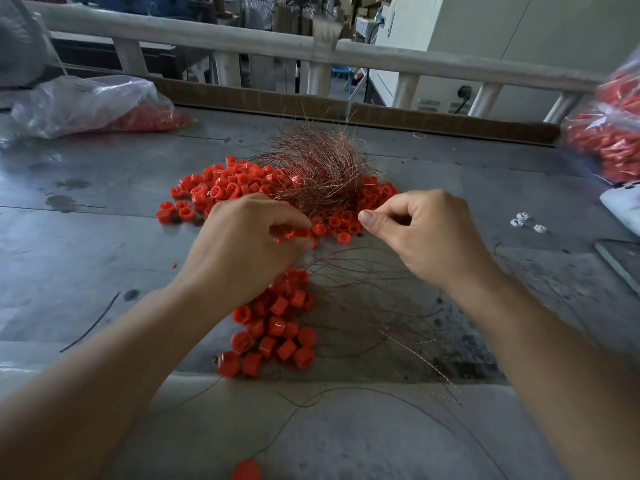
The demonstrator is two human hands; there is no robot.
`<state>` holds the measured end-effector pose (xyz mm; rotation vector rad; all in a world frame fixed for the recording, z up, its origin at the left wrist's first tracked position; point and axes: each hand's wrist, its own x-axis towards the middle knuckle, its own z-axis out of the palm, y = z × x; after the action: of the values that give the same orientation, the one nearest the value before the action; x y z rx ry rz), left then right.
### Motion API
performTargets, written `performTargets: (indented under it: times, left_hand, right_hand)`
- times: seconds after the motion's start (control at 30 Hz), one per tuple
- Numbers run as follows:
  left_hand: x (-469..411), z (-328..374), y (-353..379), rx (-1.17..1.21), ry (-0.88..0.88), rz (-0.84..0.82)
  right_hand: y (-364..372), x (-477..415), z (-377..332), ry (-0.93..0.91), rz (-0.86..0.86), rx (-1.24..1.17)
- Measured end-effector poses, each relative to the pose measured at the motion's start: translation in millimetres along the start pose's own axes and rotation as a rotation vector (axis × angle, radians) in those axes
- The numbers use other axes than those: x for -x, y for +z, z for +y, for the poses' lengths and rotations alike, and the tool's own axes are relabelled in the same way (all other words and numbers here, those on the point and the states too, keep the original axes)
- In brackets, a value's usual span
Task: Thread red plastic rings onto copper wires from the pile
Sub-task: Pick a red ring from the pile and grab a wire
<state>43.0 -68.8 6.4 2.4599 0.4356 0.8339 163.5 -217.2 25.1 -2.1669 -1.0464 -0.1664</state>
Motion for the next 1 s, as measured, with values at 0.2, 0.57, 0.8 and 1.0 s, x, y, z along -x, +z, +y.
performTargets:
  times: [0.2, 0.57, 0.8, 1.0]
  left_hand:
    - [-1, -2, 5, -0.031, -0.030, -0.053]
    - [0, 1, 3, -0.047, 0.035, -0.077]
    - [2, 1, 1, -0.051, 0.024, -0.086]
    - [3, 2, -4, -0.005, 0.029, -0.056]
  right_hand:
    - [9, -2, -1, -0.055, -0.028, -0.173]
    - [13, -1, -6, -0.154, -0.134, -0.395]
    - [7, 0, -8, -0.140, 0.048, -0.668]
    - [-7, -4, -3, -0.123, 0.221, -0.865]
